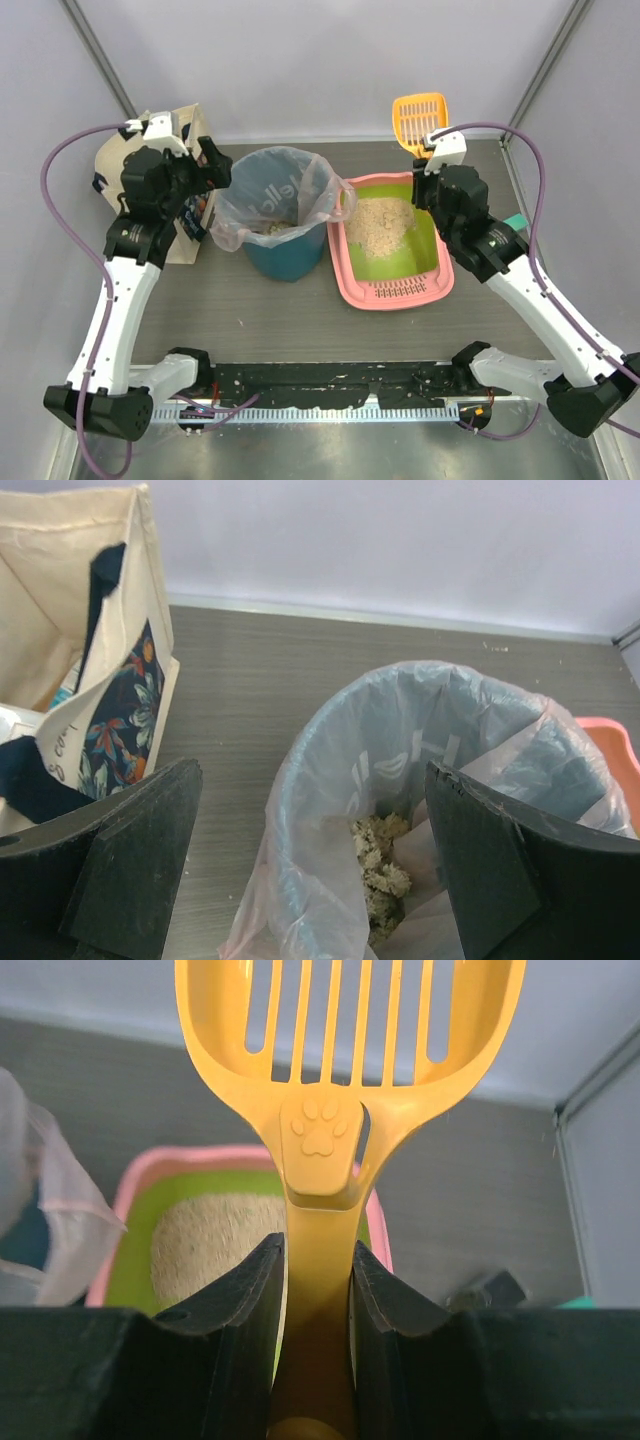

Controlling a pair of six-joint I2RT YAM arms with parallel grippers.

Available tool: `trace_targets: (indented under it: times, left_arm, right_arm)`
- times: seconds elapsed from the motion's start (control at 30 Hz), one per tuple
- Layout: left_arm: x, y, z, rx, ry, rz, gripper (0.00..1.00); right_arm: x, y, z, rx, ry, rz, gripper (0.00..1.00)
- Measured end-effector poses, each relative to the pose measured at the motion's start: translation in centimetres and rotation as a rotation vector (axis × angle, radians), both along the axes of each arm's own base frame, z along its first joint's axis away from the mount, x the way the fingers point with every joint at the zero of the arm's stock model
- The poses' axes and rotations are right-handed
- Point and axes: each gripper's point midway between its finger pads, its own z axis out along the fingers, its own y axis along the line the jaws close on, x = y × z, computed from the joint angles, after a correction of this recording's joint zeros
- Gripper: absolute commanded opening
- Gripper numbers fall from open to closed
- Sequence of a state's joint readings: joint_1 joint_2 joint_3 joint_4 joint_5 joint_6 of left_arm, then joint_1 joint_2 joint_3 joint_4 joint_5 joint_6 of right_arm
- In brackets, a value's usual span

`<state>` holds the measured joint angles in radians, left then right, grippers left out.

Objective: Clean the litter box

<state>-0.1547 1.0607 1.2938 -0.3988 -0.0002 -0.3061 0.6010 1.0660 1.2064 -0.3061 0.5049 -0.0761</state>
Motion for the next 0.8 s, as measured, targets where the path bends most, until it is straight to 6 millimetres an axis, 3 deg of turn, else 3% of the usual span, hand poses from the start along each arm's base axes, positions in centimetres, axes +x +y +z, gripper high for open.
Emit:
trace_targets:
  times: [0.1, 0.37, 0.47, 0.63, 0.8]
  left_arm:
    - [0.7, -0.5, -1.7, 0.014, 0.035, -0.014, 0.97]
    - [0.7, 0.0, -6.8, 0.073, 0.129, 0.018, 0.99]
    - [0.7, 0.3, -6.9, 0.091, 0.128, 0.037, 0.99]
    - [0.7, 0.5, -6.8, 0.105, 0.121, 0.05, 1.0]
    - [0.4, 0.8, -6.7, 0.133, 0.11, 0.067, 1.0]
  right_arm:
    - [-0.3, -1.2, -4.4, 0.052, 0.158, -0.019, 0.01]
    - [-5.0, 0.5, -13.4, 0.125, 0.599, 0.019, 0.01]
    - [-6.9, 0.0, -14.1, 0.122, 0.715, -0.01, 0.01]
    - [-8.1, -0.2, -12.8, 0.127, 0.817, -0.056, 0.01]
    - [-10.0, -0.7, -14.7, 0.079, 0.976, -0.109, 0.01]
